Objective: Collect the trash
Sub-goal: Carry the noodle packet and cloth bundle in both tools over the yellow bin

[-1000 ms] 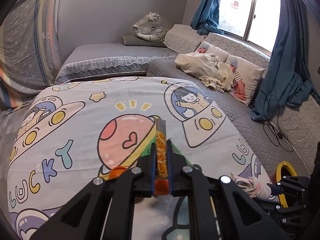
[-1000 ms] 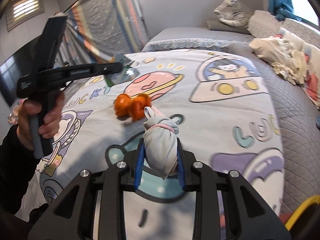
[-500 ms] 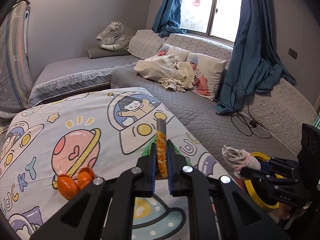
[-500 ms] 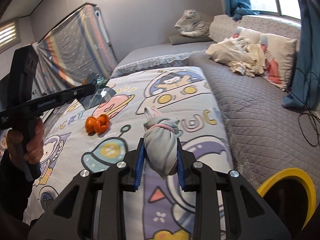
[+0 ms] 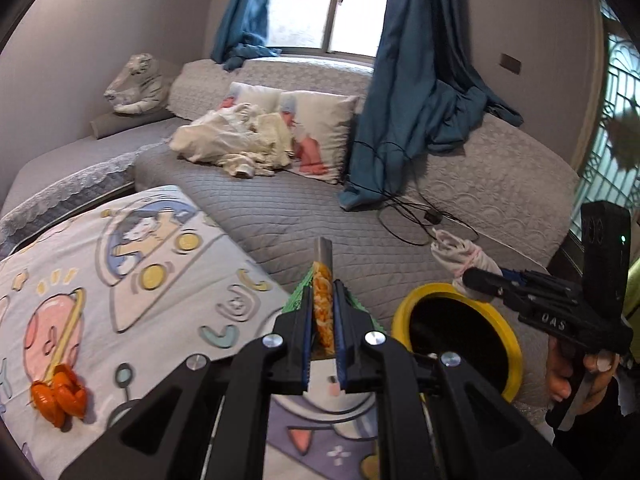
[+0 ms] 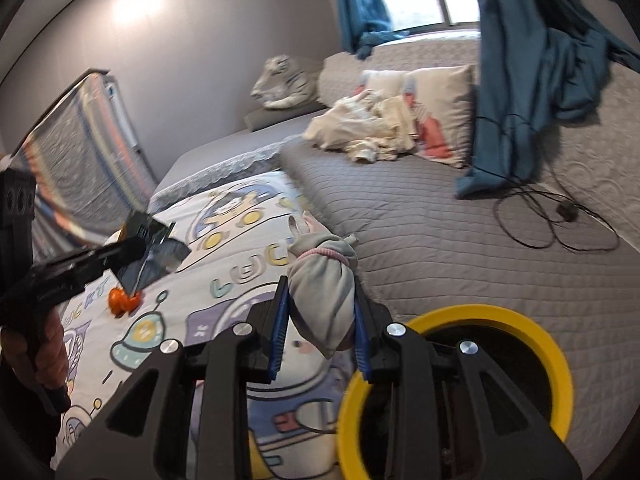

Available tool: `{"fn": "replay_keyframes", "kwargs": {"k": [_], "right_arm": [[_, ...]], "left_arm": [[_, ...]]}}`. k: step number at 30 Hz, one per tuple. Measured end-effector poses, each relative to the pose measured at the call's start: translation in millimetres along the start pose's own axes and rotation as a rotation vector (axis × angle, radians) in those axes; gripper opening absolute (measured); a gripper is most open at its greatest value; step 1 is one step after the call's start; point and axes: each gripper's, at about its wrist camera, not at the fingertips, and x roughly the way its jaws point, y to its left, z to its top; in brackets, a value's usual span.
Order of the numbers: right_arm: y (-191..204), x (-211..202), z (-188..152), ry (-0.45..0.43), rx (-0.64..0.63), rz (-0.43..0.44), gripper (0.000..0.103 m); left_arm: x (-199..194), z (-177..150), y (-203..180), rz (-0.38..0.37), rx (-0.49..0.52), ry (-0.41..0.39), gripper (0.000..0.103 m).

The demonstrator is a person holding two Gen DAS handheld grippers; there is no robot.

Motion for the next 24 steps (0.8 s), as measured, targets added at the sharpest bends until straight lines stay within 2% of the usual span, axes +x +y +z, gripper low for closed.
{"fn": "replay_keyframes", "kwargs": {"k": [10, 19, 24], "right_arm": [[-60.1, -35.6, -11.5, -0.058, 0.1, -0.134, 0.027], [-100.4, -36.5, -28.0, -0.035, 0.17, -0.162, 0.027], [-118.2, -32.1, -36.8, -0.016, 0.205, -0.176, 0.027]], "left_arm": [[38.8, 1.7, -64.9, -0.127, 0.071, 0.04, 0.009], [72.0, -10.1, -110.9, -0.208, 0.123, 0.109, 0.008], [91.1, -21.8, -128.8, -0.224, 0.148, 0.15, 0.009]]}}
